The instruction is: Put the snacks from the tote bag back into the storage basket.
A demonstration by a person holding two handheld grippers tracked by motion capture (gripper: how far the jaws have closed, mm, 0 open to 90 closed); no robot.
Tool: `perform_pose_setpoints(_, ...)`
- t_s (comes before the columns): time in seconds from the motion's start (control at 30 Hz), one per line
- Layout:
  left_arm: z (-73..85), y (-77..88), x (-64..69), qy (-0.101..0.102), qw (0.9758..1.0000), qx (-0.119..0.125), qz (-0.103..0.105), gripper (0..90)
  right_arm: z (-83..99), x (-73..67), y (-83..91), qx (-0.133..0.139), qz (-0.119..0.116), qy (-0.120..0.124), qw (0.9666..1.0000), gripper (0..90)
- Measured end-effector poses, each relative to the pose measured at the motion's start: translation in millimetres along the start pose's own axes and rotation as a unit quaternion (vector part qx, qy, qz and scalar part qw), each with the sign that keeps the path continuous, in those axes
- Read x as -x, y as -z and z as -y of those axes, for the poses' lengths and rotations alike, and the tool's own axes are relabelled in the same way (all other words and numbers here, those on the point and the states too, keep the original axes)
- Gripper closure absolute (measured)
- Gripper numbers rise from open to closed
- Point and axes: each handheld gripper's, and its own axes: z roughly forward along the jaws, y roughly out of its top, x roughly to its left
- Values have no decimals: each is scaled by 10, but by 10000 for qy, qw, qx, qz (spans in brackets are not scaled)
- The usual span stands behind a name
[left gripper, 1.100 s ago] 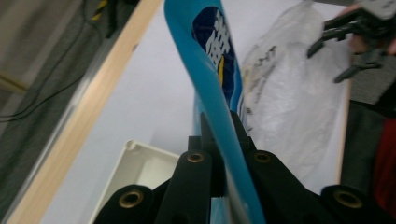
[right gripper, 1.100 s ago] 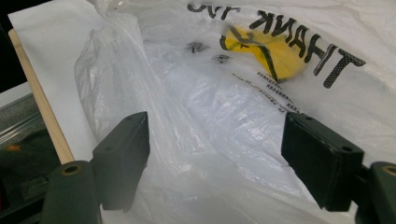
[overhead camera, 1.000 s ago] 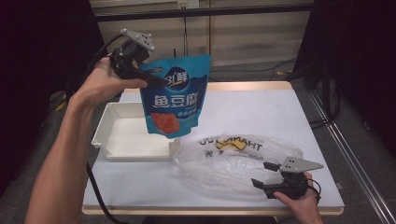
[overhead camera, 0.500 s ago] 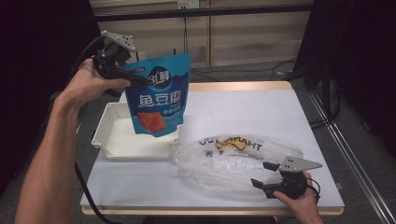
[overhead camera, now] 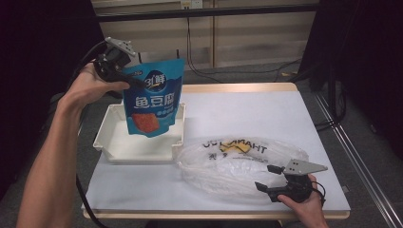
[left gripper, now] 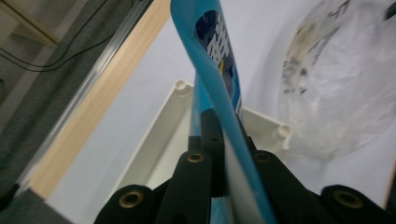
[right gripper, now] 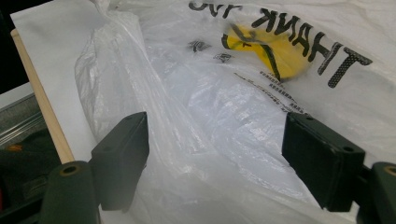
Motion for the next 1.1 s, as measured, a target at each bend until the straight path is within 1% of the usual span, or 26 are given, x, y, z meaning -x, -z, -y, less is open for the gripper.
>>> perform_pose_setpoints(0.03,-1,-24,-27,10,10000,16,35,900,0,-8,2,-2,-6,6,10000,227)
perform_pose_setpoints(0.07,-3,-47,-57,5,10000,3,-1,900,-1,-17,4,0,-2,23,10000,227)
perform_pose_setpoints(0.1,-1,-67,-75,37,10000,26,45,900,-1,-24,6,-4,-20,28,10000,227)
perform_pose_setpoints(0.17,0,-112,-104,106,9999,99,19,900,2,-22,1,-10,-29,27,10000,226)
perform_pose_setpoints(0.2,-4,-135,-114,57,9999,77,44,900,3,-20,1,-9,-30,30,10000,226)
perform_pose_setpoints(0.33,-5,-208,-124,20,10000,68,-42,900,14,-15,13,-5,-31,3,10000,226)
perform_pose_setpoints(0.37,15,-233,-133,60,9999,125,-45,900,15,-14,20,1,-31,8,10000,226)
perform_pose_setpoints(0.4,41,-261,-146,165,9996,208,-47,900,16,-14,24,12,-27,19,10000,226)
perform_pose_setpoints(0.47,82,-314,-171,161,9996,216,12,900,18,-16,30,10,-22,19,10000,226)
perform_pose_setpoints(0.5,93,-344,-172,238,9994,257,1,900,19,-18,29,5,-22,16,10000,226)
perform_pose_setpoints(0.53,99,-369,-179,247,9994,241,59,900,18,-19,27,6,-23,17,10000,226)
perform_pose_setpoints(0.57,103,-389,-193,223,9995,223,32,900,16,-21,24,-5,-37,6,10000,226)
perform_pose_setpoints(0.6,111,-409,-206,249,9994,229,68,900,14,-20,19,-9,-47,2,10000,226)
perform_pose_setpoints(0.67,122,-454,-223,312,9991,298,25,900,10,-20,10,-15,-50,23,10000,226)
perform_pose_setpoints(0.7,127,-475,-240,288,9991,288,68,900,10,-22,7,-19,-57,22,10000,226)
perform_pose_setpoints(0.73,132,-494,-247,302,9992,271,-11,900,11,-22,4,-22,-54,33,10000,226)
perform_pose_setpoints(0.77,135,-506,-254,347,9989,321,-40,900,12,-24,2,-23,-59,33,10000,226)
perform_pose_setpoints(0.8,137,-522,-268,352,9988,337,-6,900,13,-23,3,-21,-62,26,10000,226)
perform_pose_setpoints(0.87,128,-551,-281,373,9988,312,-64,900,15,-22,10,-19,-57,0,10000,226)
perform_pose_setpoints(0.9,124,-566,-297,371,9989,275,-18,900,17,-19,11,-10,-65,-3,10000,226)
perform_pose_setpoints(0.93,114,-581,-314,375,9990,220,-57,900,18,-19,14,-17,-59,-10,10000,226)
perform_pose_setpoints(0.97,107,-593,-317,373,9991,184,-30,900,18,-21,15,-14,-65,-3,10000,226)
perform_pose_setpoints(1.0,96,-608,-330,304,9994,115,-87,900,18,-22,12,-12,-74,21,10000,226)
perform_pose_setpoints(1.03,98,-621,-349,347,9992,157,-123,900,19,-28,5,-36,-76,38,10000,226)
perform_pose_setpoints(1.07,105,-642,-369,433,9988,221,-8,900,18,-34,2,-38,-77,39,10000,226)
perform_pose_setpoints(1.1,104,-663,-383,426,9989,169,-23,900,16,-37,-2,-34,-89,45,9999,226)
